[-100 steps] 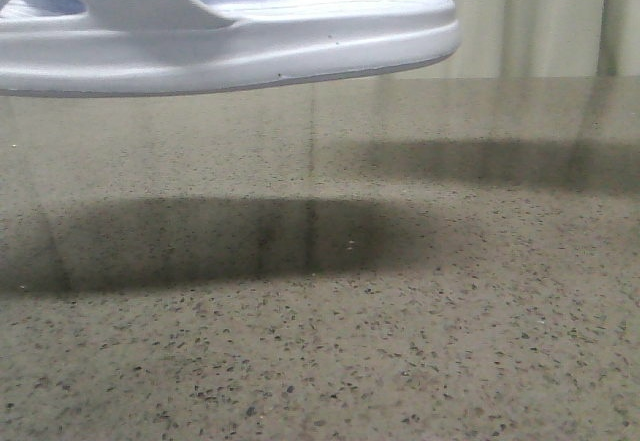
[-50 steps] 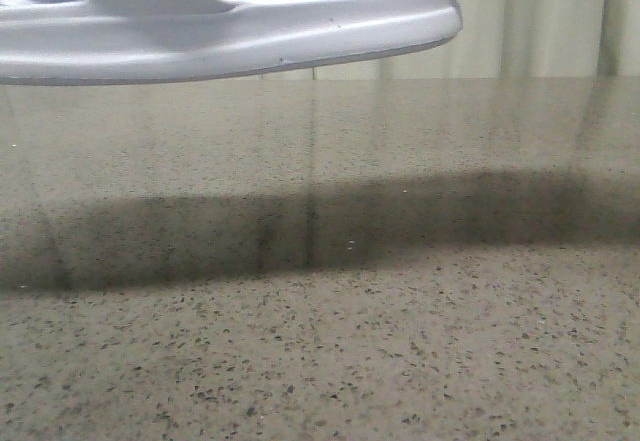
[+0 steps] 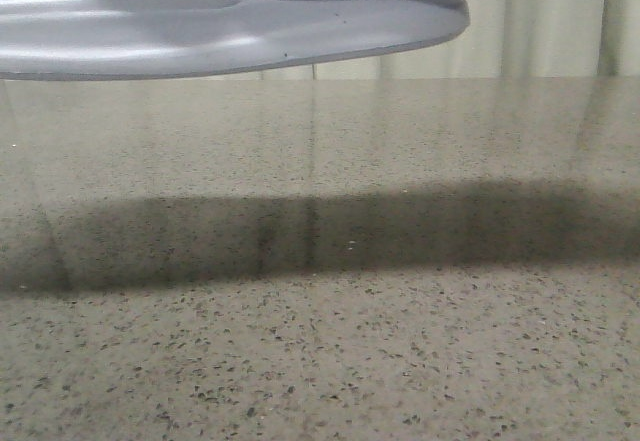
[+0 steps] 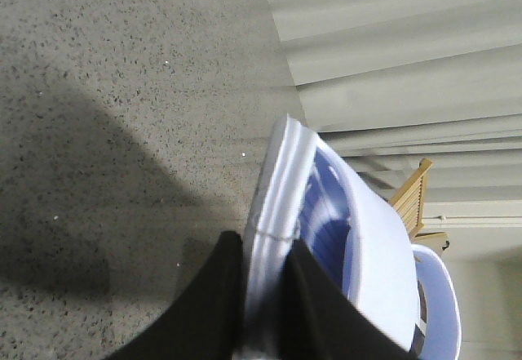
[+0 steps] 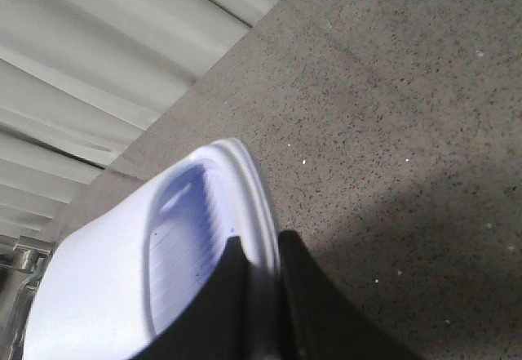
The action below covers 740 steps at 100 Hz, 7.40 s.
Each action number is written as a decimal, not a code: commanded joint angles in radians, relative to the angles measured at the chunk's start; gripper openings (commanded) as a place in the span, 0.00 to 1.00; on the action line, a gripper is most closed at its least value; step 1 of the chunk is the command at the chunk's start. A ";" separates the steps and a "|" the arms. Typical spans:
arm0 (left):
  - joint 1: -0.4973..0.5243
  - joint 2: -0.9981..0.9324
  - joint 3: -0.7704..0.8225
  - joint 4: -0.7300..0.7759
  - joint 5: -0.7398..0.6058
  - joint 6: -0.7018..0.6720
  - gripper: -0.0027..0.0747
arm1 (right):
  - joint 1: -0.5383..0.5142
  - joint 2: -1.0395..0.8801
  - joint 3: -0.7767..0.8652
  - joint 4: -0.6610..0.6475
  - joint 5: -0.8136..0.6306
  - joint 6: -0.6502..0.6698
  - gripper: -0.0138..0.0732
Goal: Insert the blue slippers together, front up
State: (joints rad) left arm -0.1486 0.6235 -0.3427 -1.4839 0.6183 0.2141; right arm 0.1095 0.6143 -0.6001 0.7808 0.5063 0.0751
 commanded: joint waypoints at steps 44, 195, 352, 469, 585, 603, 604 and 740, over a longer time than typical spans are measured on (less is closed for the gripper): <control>0.002 0.005 -0.028 -0.050 0.122 0.000 0.06 | -0.003 0.002 -0.039 0.101 0.001 -0.075 0.04; -0.010 0.005 -0.028 -0.281 0.327 0.079 0.06 | -0.003 0.075 0.110 0.704 0.175 -0.527 0.04; -0.015 0.005 -0.028 -0.236 0.139 0.100 0.05 | -0.003 0.178 0.102 0.831 -0.137 -0.878 0.55; -0.015 0.285 -0.028 -0.205 0.153 0.262 0.06 | -0.003 0.178 -0.071 0.829 -0.145 -0.971 0.55; -0.015 0.322 -0.028 -0.206 -0.030 0.490 0.72 | -0.003 0.178 -0.071 0.829 -0.096 -0.975 0.55; -0.013 0.322 -0.028 -0.206 -0.158 0.566 0.72 | -0.003 0.178 -0.071 0.827 -0.089 -0.976 0.55; -0.013 0.322 -0.028 -0.208 -0.160 0.571 0.72 | -0.003 0.178 -0.071 0.827 -0.089 -0.979 0.55; -0.013 -0.318 -0.072 0.077 -0.323 1.106 0.72 | -0.003 -0.307 0.126 0.184 -0.381 -0.989 0.55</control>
State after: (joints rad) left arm -0.1578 0.3229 -0.3851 -1.4255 0.2826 1.3180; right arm 0.1086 0.3564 -0.4897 0.9685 0.1841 -0.8991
